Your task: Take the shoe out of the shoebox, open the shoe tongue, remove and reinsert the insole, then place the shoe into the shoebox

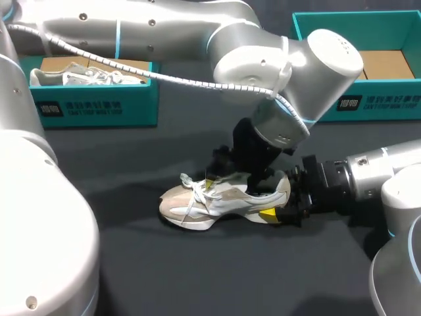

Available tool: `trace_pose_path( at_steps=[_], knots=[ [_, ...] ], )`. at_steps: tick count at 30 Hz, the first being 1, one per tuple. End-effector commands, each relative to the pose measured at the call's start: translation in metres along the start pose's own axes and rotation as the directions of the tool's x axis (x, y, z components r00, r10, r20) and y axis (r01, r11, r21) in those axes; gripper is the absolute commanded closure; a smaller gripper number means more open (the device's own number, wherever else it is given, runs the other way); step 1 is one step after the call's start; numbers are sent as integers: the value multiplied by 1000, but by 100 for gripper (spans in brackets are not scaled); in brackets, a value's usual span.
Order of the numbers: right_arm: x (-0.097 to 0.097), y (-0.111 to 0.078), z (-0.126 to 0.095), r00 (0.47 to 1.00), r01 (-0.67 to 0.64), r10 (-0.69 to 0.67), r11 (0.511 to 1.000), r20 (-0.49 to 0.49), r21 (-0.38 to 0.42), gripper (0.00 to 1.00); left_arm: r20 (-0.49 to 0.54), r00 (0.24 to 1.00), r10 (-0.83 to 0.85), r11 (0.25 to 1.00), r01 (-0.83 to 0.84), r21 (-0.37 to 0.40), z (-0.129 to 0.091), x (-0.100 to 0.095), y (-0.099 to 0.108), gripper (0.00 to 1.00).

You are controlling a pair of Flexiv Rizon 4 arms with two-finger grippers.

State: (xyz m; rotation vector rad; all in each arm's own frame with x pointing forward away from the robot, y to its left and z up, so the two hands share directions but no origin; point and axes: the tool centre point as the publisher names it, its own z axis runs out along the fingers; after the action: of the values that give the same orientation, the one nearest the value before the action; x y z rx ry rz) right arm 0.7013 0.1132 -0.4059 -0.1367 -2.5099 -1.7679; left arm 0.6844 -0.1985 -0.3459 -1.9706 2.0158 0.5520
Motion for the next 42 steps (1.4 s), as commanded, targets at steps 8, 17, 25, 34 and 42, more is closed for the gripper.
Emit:
trace_pose_path(
  at_steps=[8, 17, 25, 34, 42],
  knots=[
    [0, 0, 2, 1000, -1, 1, 1000, 0, 4, 100, -53, 999, 1, 999, 1, 35, -11, -14, 2, 22],
    [0, 0, 2, 1000, -1, 1, 1000, 0, 4, 100, -91, 995, 36, 999, -33, 32, -21, -8, 0, 42],
    [0, 0, 2, 1000, -1, 1, 1000, 0, 4, 100, -111, 990, 91, 996, -91, 1, -21, 0, -6, 66],
    [0, 0, 2, 1000, -1, 1, 1000, 0, 4, 100, -144, 984, 102, 995, -100, 18, -22, -11, 1, 100],
    [0, 0, 2, 1000, -1, 1, 1000, 0, 4, 100, -269, 963, 12, 997, 8, 73, -25, -48, 16, 100]
  ],
)
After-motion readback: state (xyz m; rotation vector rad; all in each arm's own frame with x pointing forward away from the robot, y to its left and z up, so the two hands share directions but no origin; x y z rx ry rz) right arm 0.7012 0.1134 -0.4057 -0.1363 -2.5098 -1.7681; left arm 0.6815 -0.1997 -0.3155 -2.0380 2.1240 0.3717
